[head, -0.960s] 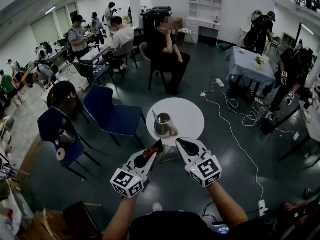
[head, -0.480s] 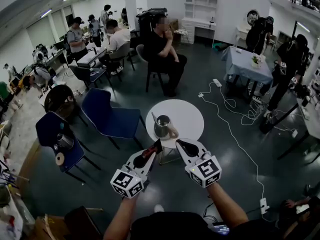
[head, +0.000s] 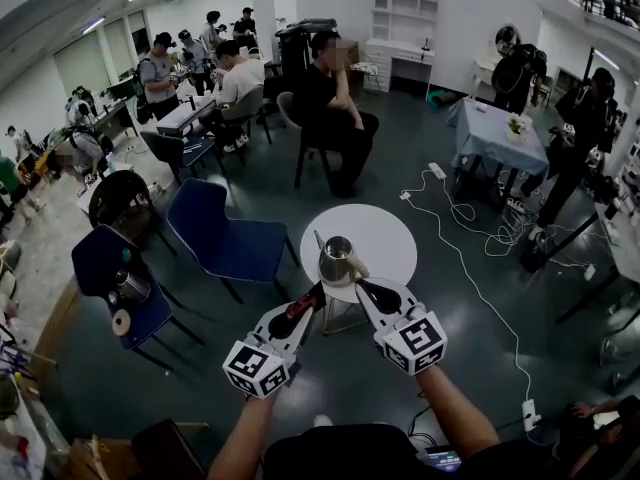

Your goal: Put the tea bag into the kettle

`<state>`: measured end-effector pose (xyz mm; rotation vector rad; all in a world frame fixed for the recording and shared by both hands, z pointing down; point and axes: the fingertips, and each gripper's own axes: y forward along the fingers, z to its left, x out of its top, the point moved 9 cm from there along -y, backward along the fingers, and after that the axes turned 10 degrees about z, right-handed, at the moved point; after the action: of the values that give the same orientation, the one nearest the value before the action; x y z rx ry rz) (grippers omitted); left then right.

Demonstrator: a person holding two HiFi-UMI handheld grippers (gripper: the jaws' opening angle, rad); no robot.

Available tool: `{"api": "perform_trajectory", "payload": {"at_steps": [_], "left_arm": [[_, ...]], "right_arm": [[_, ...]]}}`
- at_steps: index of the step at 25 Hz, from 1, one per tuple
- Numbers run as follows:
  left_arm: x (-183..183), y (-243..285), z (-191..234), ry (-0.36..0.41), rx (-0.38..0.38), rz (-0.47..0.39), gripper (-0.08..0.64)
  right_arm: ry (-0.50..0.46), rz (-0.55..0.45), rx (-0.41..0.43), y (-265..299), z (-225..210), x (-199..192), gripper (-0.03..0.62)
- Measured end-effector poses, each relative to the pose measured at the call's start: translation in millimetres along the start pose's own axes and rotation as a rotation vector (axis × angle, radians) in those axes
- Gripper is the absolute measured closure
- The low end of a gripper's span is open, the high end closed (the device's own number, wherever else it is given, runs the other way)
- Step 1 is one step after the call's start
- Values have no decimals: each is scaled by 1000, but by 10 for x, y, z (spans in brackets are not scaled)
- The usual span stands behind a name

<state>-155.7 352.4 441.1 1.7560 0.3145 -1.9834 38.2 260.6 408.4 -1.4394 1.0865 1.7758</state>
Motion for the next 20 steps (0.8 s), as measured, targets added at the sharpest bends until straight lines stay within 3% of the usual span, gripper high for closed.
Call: {"api": "perform_trajectory", "payload": {"at_steps": [5,20], "left_arm": [[-74,-150,332,-9,-6,4,522],[-153,-159,663,-49,-45,9,522]], "right_arm": [[5,-5,-24,256,140,30,574],[21,30,-81,455,132,20,574]]}}
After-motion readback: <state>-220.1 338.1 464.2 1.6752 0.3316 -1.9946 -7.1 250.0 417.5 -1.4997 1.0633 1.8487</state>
